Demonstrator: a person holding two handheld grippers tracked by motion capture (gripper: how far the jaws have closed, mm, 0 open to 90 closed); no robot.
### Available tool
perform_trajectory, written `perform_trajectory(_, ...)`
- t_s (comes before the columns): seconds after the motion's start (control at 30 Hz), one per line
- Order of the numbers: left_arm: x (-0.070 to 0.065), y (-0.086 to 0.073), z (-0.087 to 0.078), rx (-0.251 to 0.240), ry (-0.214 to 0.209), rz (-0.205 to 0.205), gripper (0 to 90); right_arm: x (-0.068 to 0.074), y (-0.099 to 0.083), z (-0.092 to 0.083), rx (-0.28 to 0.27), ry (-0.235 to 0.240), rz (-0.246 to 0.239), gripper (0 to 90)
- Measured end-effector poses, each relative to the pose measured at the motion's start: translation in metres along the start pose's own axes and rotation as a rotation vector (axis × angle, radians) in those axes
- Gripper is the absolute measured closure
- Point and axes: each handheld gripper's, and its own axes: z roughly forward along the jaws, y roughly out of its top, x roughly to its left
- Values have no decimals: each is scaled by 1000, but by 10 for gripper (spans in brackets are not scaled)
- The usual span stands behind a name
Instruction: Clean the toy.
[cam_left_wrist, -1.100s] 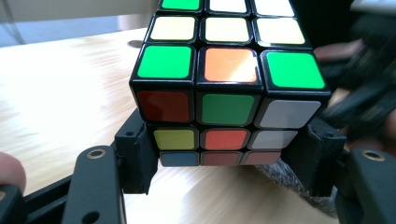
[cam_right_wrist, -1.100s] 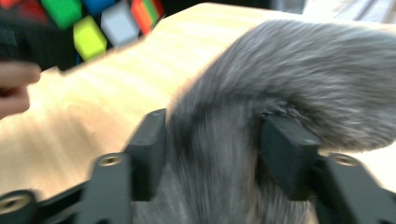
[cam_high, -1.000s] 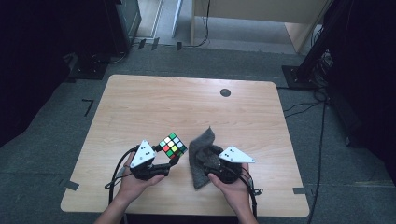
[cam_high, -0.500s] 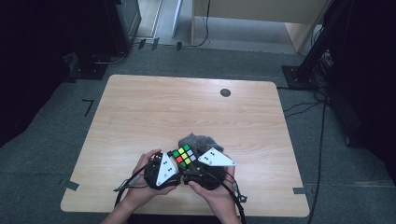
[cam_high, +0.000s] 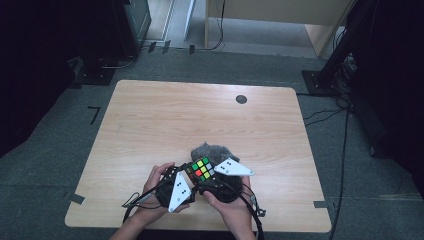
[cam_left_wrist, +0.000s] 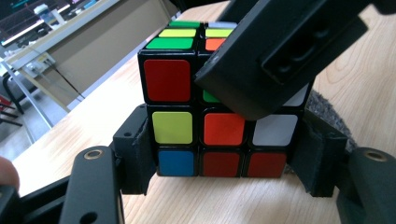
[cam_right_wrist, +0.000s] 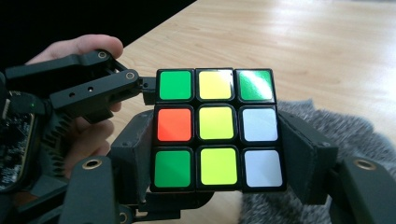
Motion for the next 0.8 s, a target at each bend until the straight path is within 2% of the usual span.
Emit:
perform_trajectory(0.07, -1, 0, -1, -8, -3, 10, 320, -1, 0, 1, 14, 18, 17, 346)
perform_trajectory(0.17, -2, 1, 0, -11, -7, 22, 318, 0, -1, 3, 32, 23, 8, 346)
perform_trajectory(0.47, -2, 3, -1, 3, -9, 33, 322, -1, -2, 4, 38, 31, 27, 346)
perform_trajectory(0.57, -2, 2, -1, 1, 4, 47, 329, -2, -3, 5, 39, 44, 27, 345)
perform_trajectory(0.63, 0, 3, -3, -18, 0, 21, 334, -5, -3, 5, 17, 71, 24, 341)
perform_trajectory(0.67, 3, 4, -4, -19, -3, 1, 335, -7, -2, 3, 3, 87, 37, 331)
perform_trajectory(0.73, 9, 2, -4, -12, 0, -42, 335, -10, 0, -2, -34, 136, 69, 252)
perform_trajectory(0.8, 18, -1, -6, -16, 3, -96, 335, -14, 3, -7, -70, 148, 88, 232)
